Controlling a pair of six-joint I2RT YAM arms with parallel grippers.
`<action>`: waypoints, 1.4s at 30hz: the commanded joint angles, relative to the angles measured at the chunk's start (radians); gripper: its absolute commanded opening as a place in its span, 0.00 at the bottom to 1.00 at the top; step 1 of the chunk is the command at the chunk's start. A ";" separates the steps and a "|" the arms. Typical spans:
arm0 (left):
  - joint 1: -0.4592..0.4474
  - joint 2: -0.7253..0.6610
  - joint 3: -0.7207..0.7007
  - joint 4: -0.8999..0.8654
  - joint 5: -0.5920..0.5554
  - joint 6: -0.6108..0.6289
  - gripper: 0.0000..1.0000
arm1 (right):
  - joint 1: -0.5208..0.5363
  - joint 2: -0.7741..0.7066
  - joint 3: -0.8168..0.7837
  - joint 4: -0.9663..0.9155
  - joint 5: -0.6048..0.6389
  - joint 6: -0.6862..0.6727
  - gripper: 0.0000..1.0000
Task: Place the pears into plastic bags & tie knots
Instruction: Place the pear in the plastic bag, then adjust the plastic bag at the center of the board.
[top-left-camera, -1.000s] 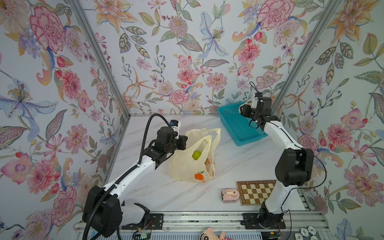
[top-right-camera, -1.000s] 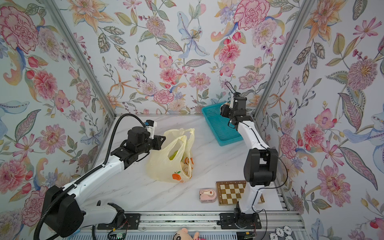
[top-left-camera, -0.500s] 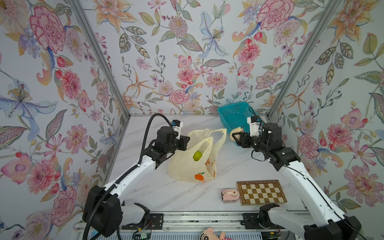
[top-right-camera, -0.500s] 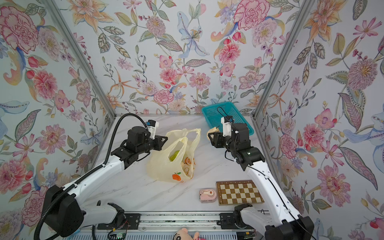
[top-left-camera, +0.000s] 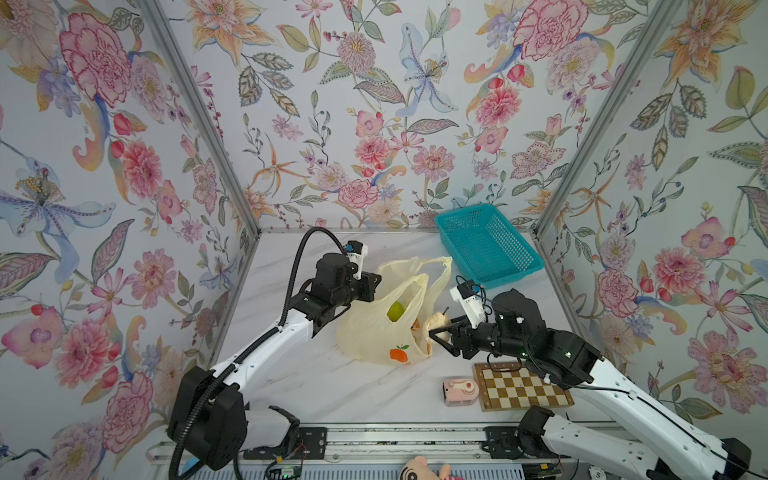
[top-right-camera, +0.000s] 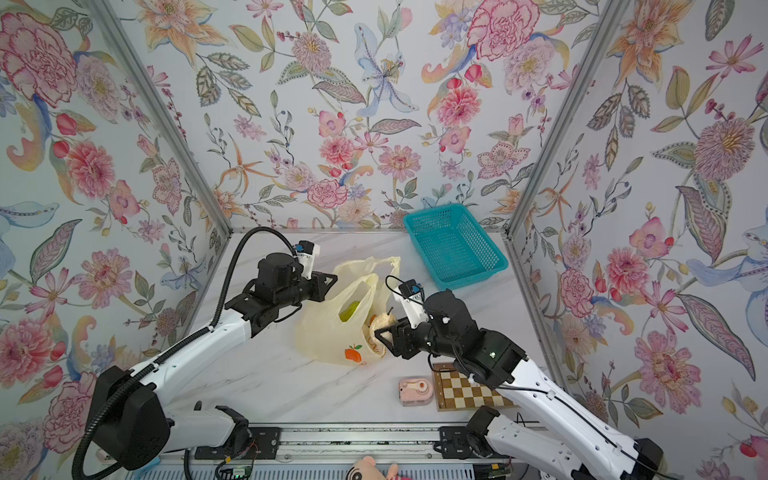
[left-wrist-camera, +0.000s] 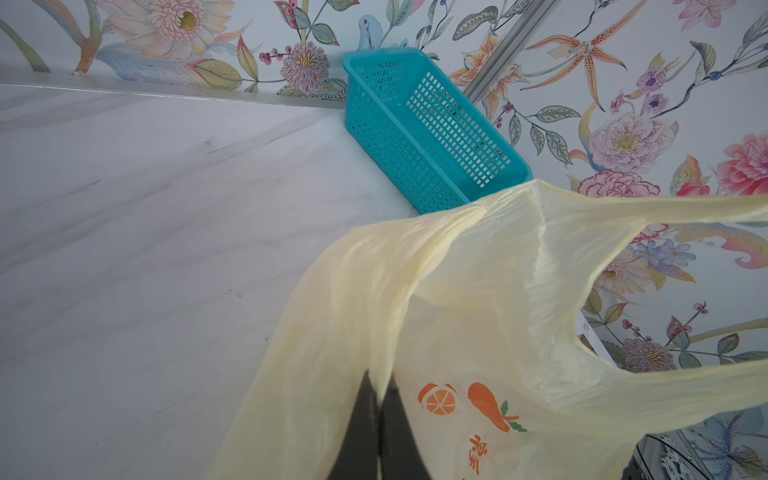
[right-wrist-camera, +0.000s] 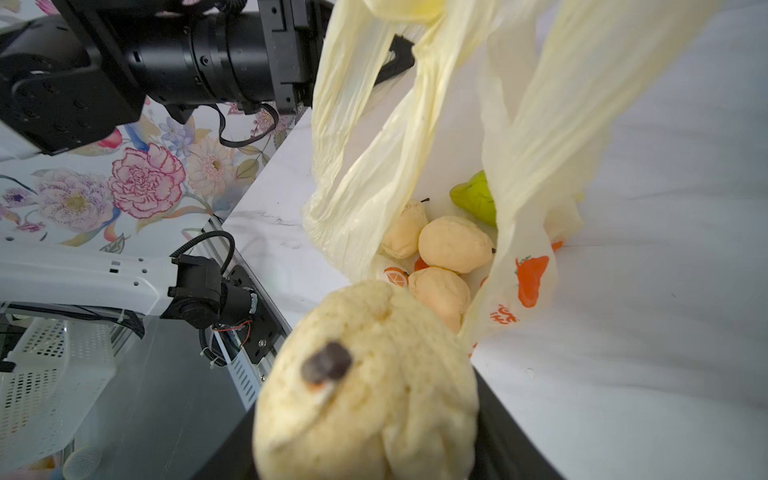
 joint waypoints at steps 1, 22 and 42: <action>-0.009 0.002 0.019 0.015 0.018 0.019 0.00 | 0.023 0.062 -0.002 0.036 0.119 0.035 0.46; -0.009 -0.008 0.013 0.013 0.006 0.041 0.00 | -0.012 0.171 0.033 0.216 0.105 0.018 0.85; -0.009 -0.020 0.017 0.002 -0.003 0.044 0.00 | -0.250 0.208 0.095 0.550 -0.322 0.115 0.54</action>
